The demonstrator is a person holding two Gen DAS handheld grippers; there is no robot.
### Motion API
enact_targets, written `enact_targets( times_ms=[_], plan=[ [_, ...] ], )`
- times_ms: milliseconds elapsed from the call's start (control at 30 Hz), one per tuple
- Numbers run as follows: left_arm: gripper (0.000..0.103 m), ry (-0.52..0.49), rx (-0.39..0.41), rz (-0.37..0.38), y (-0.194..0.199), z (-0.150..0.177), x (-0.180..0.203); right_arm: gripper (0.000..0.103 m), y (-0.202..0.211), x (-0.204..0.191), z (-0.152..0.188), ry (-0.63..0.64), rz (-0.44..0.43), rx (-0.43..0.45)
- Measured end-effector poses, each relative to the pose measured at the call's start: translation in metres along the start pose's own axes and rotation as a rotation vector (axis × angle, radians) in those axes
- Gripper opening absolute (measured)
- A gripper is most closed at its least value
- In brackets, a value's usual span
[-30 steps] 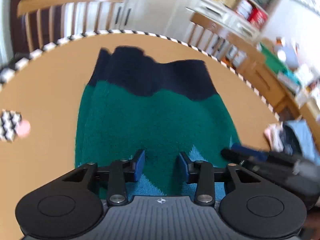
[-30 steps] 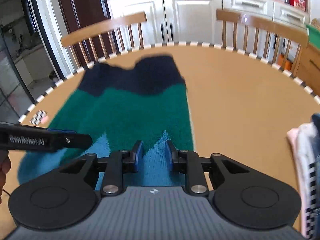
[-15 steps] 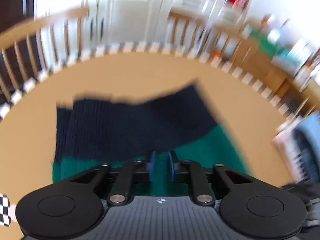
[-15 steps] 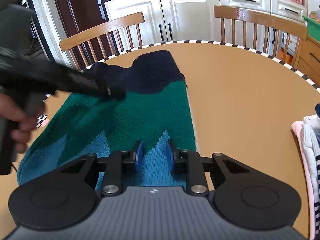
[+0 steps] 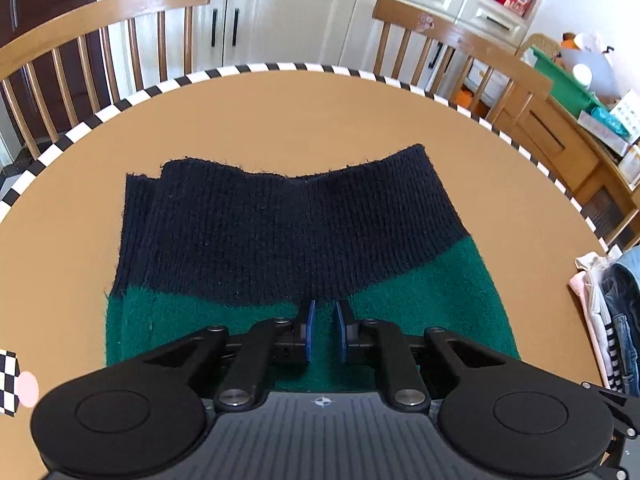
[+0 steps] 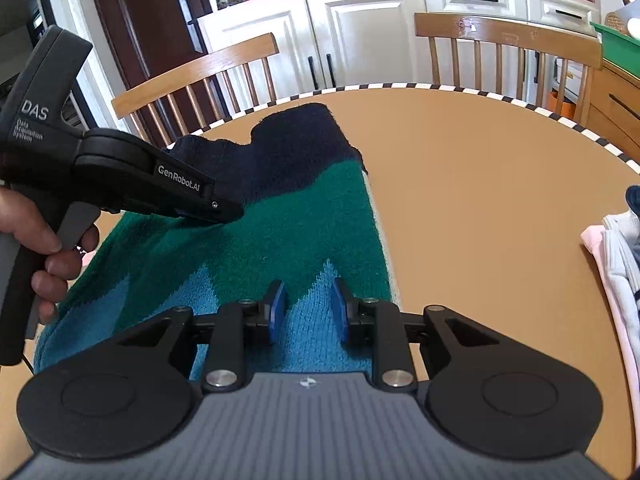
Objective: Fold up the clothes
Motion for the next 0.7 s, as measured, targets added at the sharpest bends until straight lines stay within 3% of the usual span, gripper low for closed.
enact_targets(
  times_ms=[200, 267, 333, 433, 500, 700],
  plan=[
    [0.015, -0.084, 0.024, 0.083, 0.000, 0.003, -0.006, 0.028, -0.002, -0.011, -0.008, -0.056, 0.092, -0.007],
    [0.018, -0.126, 0.027, 0.130, 0.005, 0.003, -0.010, 0.034, 0.018, -0.025, -0.007, -0.166, 0.111, 0.083],
    [0.042, -0.196, 0.044, 0.182, 0.020, 0.009, -0.018, 0.041, 0.040, -0.044, 0.000, -0.284, 0.132, 0.194],
    [0.068, -0.325, 0.098, 0.238, 0.051, 0.027, -0.038, 0.049, 0.061, -0.085, 0.028, -0.436, 0.177, 0.362],
    [0.075, -0.405, 0.131, 0.271, 0.067, 0.041, -0.051, 0.049, 0.062, -0.112, 0.050, -0.522, 0.211, 0.445],
    [0.075, -0.555, 0.129, 0.345, 0.075, 0.070, -0.066, 0.038, 0.032, -0.149, 0.066, -0.503, 0.314, 0.378]
  ],
)
Point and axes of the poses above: each gripper's, at about its wrist camera, not at the fingertips, and y roughly against the way its jaws point, x to its right, z to its underside, the point moved 4 cm from there along -y, roughly the way its jaws point, and after that the axes turned 13 degrees about -z, right-handed, at the moved point
